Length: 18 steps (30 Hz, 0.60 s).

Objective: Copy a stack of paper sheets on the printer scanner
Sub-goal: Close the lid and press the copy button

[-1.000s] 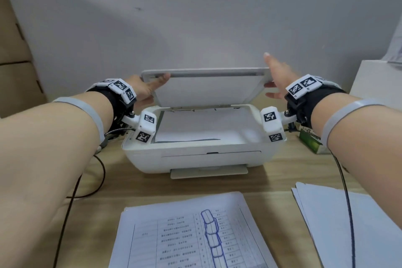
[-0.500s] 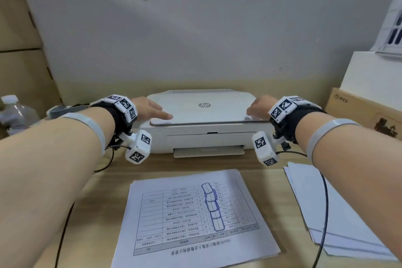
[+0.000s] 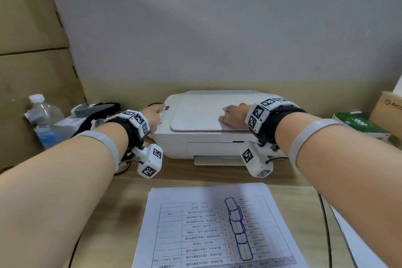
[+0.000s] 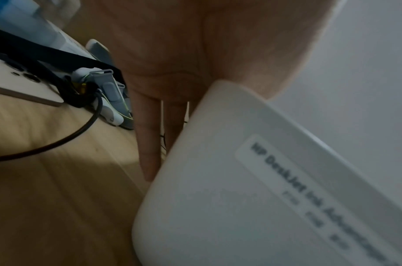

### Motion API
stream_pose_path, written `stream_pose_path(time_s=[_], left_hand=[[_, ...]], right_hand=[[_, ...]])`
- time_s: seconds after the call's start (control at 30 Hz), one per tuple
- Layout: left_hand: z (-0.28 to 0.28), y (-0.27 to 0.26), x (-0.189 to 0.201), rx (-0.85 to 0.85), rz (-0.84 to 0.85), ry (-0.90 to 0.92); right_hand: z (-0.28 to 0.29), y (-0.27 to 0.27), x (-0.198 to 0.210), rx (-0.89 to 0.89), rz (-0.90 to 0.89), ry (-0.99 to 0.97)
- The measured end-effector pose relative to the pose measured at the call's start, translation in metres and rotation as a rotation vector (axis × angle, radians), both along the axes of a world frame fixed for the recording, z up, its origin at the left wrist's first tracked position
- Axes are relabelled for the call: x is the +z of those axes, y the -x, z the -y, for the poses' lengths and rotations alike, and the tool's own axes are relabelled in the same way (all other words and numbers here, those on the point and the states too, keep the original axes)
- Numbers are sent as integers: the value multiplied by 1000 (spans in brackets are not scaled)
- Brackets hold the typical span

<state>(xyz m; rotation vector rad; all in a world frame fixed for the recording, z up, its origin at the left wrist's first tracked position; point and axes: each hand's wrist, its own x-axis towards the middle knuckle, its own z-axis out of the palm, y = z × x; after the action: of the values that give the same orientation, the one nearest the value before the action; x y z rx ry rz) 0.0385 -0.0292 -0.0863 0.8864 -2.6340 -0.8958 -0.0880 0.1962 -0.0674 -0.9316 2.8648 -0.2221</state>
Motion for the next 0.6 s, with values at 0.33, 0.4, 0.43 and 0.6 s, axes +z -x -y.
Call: stream_pose_path(time_s=[0.33,0.4,0.43,0.6], left_hand=[[3,-2,-22,45,-199,37],[3,-1,-22,42,-193,49],[3,-1,-21,41,-184,59],[3,-2,-16,42,-130,63]], right_hand=[[14,10,-30,-59,-75,3],[15,9,-30,-63,-65,10],[16,9,-30,-65,-63,11],[15,14,-34,-61,-79,16]])
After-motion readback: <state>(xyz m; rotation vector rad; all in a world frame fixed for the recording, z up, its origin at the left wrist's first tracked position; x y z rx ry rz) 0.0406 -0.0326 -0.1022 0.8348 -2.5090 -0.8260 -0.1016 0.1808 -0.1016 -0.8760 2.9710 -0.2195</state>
